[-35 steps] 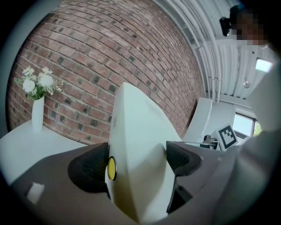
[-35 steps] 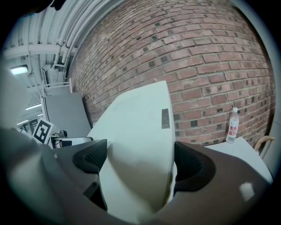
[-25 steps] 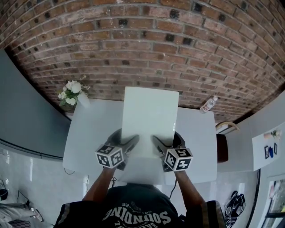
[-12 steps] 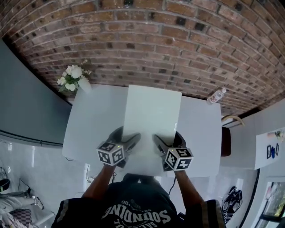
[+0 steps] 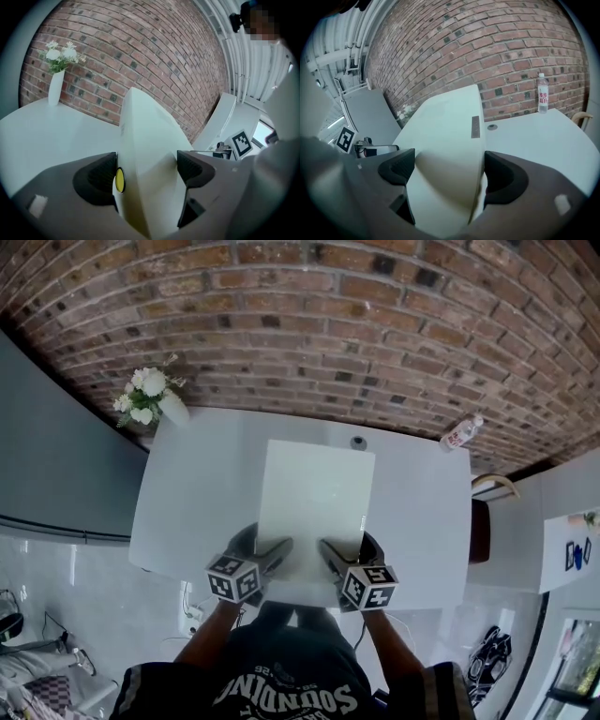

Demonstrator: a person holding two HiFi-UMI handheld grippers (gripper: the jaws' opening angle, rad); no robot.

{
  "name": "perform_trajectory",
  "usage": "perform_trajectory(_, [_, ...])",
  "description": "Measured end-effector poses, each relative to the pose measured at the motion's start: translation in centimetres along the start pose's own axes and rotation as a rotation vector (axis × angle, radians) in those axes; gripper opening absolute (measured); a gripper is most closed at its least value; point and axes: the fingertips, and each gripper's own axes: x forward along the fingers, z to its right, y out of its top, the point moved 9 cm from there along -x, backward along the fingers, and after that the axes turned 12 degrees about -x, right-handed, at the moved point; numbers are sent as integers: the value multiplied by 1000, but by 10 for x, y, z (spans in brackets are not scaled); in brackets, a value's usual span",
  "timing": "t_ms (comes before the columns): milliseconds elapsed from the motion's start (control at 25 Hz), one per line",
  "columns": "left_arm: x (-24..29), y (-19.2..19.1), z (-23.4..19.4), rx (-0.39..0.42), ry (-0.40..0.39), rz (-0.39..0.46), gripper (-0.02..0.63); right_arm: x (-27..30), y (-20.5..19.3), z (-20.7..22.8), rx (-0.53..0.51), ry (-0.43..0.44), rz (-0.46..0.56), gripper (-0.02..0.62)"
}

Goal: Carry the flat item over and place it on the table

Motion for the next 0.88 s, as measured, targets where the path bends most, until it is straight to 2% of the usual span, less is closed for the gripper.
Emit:
perform_trajectory(360, [1,-38,-7,-57,33,-56,413,-4,-35,6,33,12,-63,469])
perform_trajectory(880, [25,-64,-11,-92,30,-92,408,-2,-59,29,52,0,-104,469])
